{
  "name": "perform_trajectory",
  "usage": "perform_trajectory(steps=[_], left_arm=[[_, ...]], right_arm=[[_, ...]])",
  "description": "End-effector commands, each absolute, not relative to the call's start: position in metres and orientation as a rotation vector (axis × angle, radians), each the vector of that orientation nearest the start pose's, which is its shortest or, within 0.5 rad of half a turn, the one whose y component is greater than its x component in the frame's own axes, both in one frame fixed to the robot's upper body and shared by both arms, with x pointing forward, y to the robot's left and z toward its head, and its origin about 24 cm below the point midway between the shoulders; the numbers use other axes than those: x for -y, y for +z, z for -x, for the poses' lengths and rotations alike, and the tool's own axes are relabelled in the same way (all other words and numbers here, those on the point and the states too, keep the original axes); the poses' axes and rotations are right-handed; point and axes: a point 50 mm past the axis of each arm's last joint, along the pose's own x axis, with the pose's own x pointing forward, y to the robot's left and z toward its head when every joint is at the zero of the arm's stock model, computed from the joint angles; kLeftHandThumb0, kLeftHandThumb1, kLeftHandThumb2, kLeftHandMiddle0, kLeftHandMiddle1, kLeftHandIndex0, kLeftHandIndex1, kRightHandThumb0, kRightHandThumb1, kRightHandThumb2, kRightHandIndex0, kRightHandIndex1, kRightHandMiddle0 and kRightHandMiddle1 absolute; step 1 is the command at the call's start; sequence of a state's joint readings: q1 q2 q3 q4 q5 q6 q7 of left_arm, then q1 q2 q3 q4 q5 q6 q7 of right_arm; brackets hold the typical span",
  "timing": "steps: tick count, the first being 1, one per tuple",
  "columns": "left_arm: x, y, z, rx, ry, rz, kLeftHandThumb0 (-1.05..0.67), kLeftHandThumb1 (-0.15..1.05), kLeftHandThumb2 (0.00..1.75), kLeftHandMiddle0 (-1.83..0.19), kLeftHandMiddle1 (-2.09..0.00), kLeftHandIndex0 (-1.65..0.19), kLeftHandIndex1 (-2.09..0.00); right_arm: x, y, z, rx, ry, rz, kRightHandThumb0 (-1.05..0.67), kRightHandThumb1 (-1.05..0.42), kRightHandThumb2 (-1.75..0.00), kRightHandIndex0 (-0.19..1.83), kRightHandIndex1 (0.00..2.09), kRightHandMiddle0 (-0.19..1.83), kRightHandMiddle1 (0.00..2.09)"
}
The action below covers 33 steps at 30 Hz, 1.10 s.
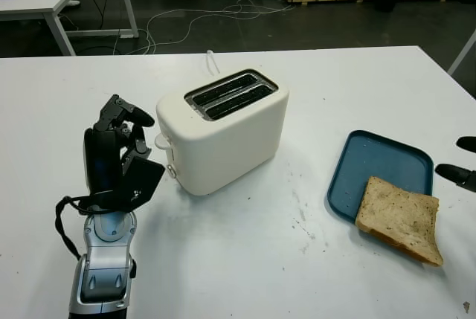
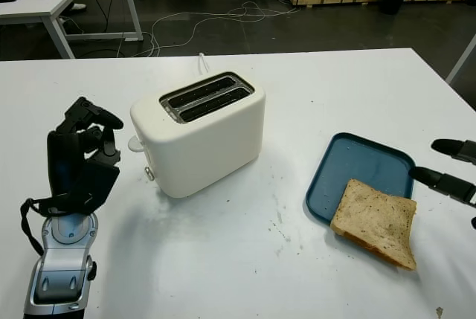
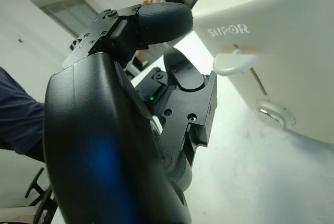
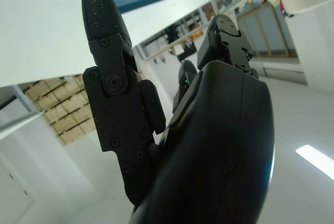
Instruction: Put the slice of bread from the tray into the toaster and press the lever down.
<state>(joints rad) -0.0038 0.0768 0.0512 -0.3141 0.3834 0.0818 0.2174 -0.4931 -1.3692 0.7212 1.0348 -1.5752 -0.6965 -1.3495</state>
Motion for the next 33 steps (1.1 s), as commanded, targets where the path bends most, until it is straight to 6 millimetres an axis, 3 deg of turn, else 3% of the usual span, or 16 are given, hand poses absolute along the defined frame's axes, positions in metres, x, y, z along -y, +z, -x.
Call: perform_trajectory(steps=[1,13,18,33], left_arm=[[-0.184,0.118,-0.247,0.307,0.325,-0.439,0.06,0.92,0.80,-1.01,-1.75,-0.53,-1.75],[-0.187,0.121,-0.245,0.316,0.337,-0.423,0.05,0.92,0.80,-1.01,-1.75,-0.53,-1.75],[-0.188,0.122,-0.245,0.329,0.333,-0.413,0.06,0.92,0.81,-1.03,-1.75,-0.53,-1.75],[-0.190,0.122,-0.245,0.341,0.336,-0.423,0.07,0.92,0.80,-1.03,-1.75,-0.56,-1.75]], right_arm=[[0.406,0.116,-0.203,0.608,0.699,2.172,-0.75,-0.92,-0.12,0.01,0.22,0.00,0.00],[0.390,0.073,-0.193,0.632,0.715,2.030,-0.76,-0.92,-0.15,0.04,0.21,0.00,0.00],[0.383,0.056,-0.185,0.627,0.698,1.959,-0.73,-0.91,-0.08,0.08,0.21,0.01,0.00],[0.371,0.038,-0.181,0.647,0.676,1.896,-0.67,-0.92,-0.07,0.18,0.31,0.12,0.03]])
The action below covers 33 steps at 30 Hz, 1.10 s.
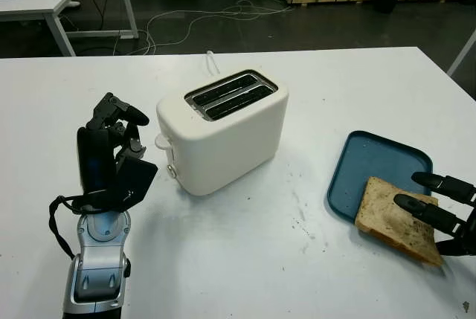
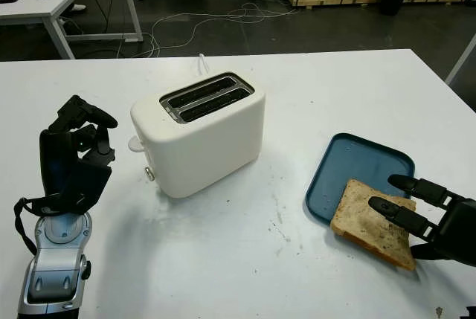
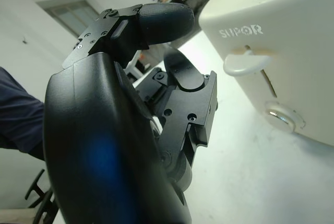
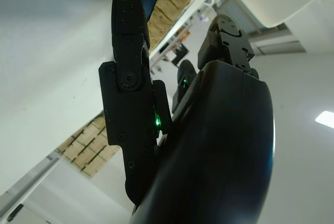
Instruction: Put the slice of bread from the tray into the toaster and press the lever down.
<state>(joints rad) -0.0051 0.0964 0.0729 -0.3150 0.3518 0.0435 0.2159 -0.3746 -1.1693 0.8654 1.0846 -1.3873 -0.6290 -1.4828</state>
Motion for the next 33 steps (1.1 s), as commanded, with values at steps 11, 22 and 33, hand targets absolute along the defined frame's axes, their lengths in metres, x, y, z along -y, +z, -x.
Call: perform_trajectory(steps=[11,22,33], left_arm=[[-0.191,0.122,-0.245,0.339,0.342,-0.434,0.07,0.92,0.79,-1.02,-1.75,-0.56,-1.75],[-0.190,0.122,-0.245,0.336,0.345,-0.428,0.07,0.92,0.78,-1.01,-1.75,-0.54,-1.75],[-0.188,0.122,-0.245,0.338,0.340,-0.433,0.08,0.92,0.78,-1.01,-1.75,-0.56,-1.75]], right_arm=[[0.354,0.033,-0.185,0.755,0.645,1.741,-0.31,-0.92,-0.15,0.35,1.72,0.48,1.01],[0.353,0.034,-0.186,0.672,0.648,1.695,-0.49,-0.92,-0.43,0.88,1.75,0.46,1.74],[0.340,0.051,-0.206,0.563,0.423,1.503,-0.39,-0.92,-0.48,0.84,1.75,0.36,1.75]])
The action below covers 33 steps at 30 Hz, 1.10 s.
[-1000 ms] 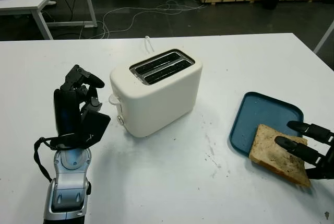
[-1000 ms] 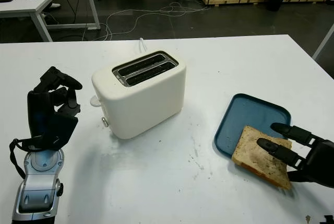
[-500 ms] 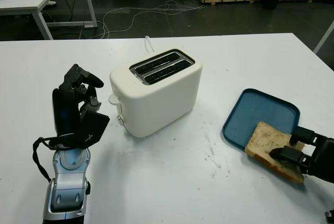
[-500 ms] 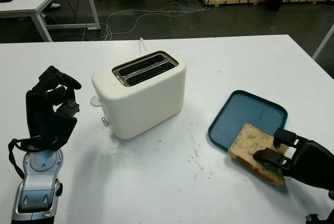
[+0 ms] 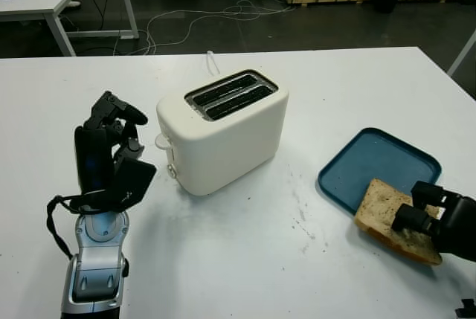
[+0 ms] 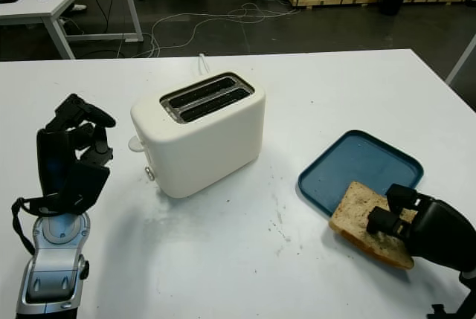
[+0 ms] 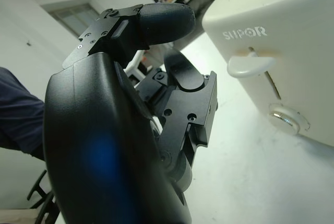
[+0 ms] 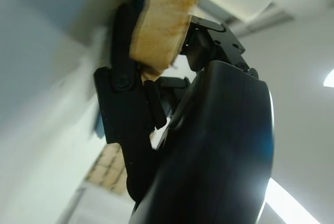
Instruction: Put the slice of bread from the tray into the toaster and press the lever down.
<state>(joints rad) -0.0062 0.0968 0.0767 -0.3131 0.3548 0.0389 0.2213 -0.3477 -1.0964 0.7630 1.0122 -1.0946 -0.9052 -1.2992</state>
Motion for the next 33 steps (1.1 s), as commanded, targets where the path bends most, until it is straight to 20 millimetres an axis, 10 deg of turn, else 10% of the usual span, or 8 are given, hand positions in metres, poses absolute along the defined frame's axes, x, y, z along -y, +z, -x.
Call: perform_trajectory(steps=[1,26,33], left_arm=[[-0.188,0.122,-0.245,0.336,0.339,-0.430,0.07,0.92,0.78,-1.01,-1.75,-0.56,-1.75],[-0.188,0.122,-0.245,0.329,0.359,-0.447,0.07,0.92,0.76,-0.98,-1.75,-0.54,-1.75],[-0.185,0.122,-0.246,0.336,0.351,-0.448,0.07,0.92,0.77,-1.00,-1.75,-0.54,-1.75]], right_arm=[[0.338,0.055,-0.209,0.558,0.413,1.486,-0.38,-0.92,-0.49,0.85,1.75,0.39,1.75],[0.294,0.117,-0.252,0.533,0.295,1.154,-0.42,-0.92,-0.51,0.88,1.75,0.54,1.75],[0.278,0.188,-0.279,0.521,0.334,1.002,-0.44,-0.92,-0.54,0.82,1.75,0.46,1.75]])
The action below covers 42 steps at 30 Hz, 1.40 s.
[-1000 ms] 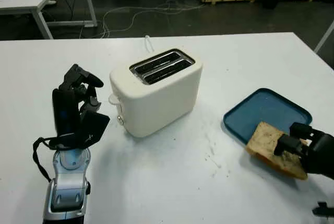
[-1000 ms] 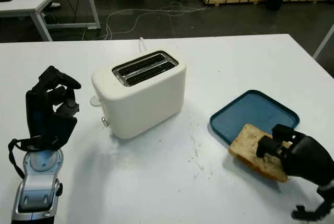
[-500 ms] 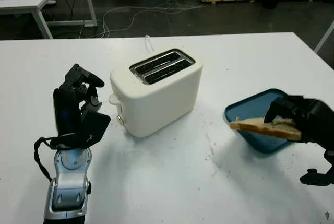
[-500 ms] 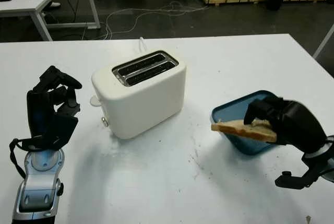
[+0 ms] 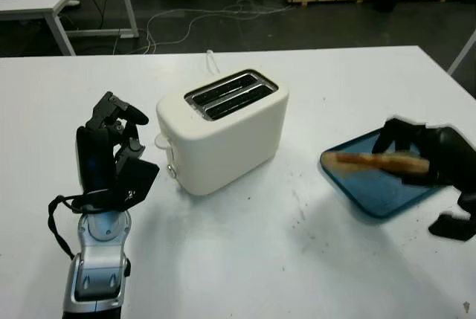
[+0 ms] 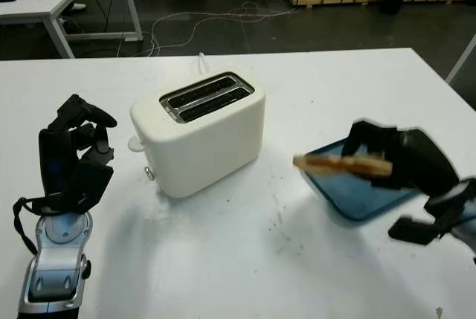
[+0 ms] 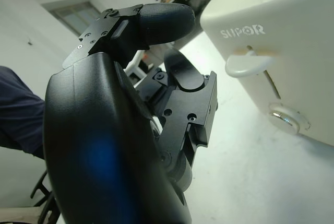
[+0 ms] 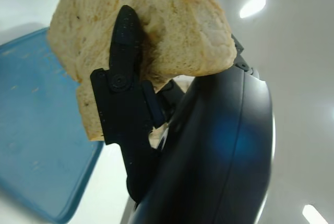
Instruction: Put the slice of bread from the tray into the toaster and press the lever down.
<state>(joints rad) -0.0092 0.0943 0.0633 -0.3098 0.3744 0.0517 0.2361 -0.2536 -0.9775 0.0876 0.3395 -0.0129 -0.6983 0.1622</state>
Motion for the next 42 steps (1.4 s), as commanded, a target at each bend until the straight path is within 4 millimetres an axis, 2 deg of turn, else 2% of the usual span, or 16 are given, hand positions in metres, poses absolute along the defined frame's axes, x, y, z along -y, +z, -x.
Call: perform_trajectory(steps=[1,4,9,14,18,24,30,35,42], left_arm=[[-0.185,0.122,-0.246,0.337,0.350,-0.444,0.07,0.91,0.77,-1.00,-1.75,-0.55,-1.75],[-0.184,0.122,-0.246,0.330,0.352,-0.451,0.07,0.91,0.78,-1.00,-1.75,-0.55,-1.75],[-0.185,0.125,-0.246,0.334,0.349,-0.459,0.06,0.91,0.76,-0.99,-1.75,-0.55,-1.75],[-0.185,0.125,-0.245,0.333,0.347,-0.451,0.07,0.92,0.75,-0.97,-1.75,-0.54,-1.75],[-0.184,0.125,-0.245,0.323,0.351,-0.457,0.07,0.92,0.75,-0.97,-1.75,-0.53,-1.75],[-0.184,0.127,-0.246,0.332,0.346,-0.460,0.07,0.91,0.74,-0.97,-1.75,-0.53,-1.75],[-0.184,0.128,-0.246,0.335,0.345,-0.458,0.08,0.91,0.74,-0.98,-1.75,-0.54,-1.75],[-0.185,0.129,-0.247,0.334,0.345,-0.466,0.07,0.90,0.74,-0.97,-1.75,-0.54,-1.75],[-0.184,0.130,-0.247,0.339,0.340,-0.468,0.10,0.90,0.75,-0.97,-1.75,-0.55,-1.75]], right_arm=[[0.275,0.199,-0.283,0.538,0.334,0.975,-0.45,-0.92,-0.54,0.79,1.75,0.45,1.75],[0.264,0.231,-0.297,0.623,0.332,0.915,-0.44,-0.92,-0.51,0.77,1.75,0.44,1.75],[0.243,0.280,-0.317,0.721,0.373,0.946,-0.40,-0.92,-0.43,0.70,1.75,0.39,1.75],[0.219,0.313,-0.334,0.730,0.430,1.022,-0.40,-0.92,-0.36,0.75,1.75,0.46,1.75],[0.199,0.331,-0.348,0.753,0.474,0.971,-0.40,-0.92,-0.30,0.82,1.75,0.57,1.75],[0.171,0.334,-0.368,0.726,0.463,1.026,-0.42,-0.92,-0.28,0.94,1.75,0.71,1.75],[0.146,0.322,-0.386,0.681,0.562,0.997,-0.49,-0.92,-0.34,1.03,1.75,0.79,1.75],[0.128,0.313,-0.392,0.653,0.611,1.036,-0.58,-0.92,-0.42,1.06,1.75,0.81,1.75],[0.110,0.299,-0.395,0.611,0.684,1.086,-0.51,-0.92,-0.44,1.10,1.75,0.84,1.75]])
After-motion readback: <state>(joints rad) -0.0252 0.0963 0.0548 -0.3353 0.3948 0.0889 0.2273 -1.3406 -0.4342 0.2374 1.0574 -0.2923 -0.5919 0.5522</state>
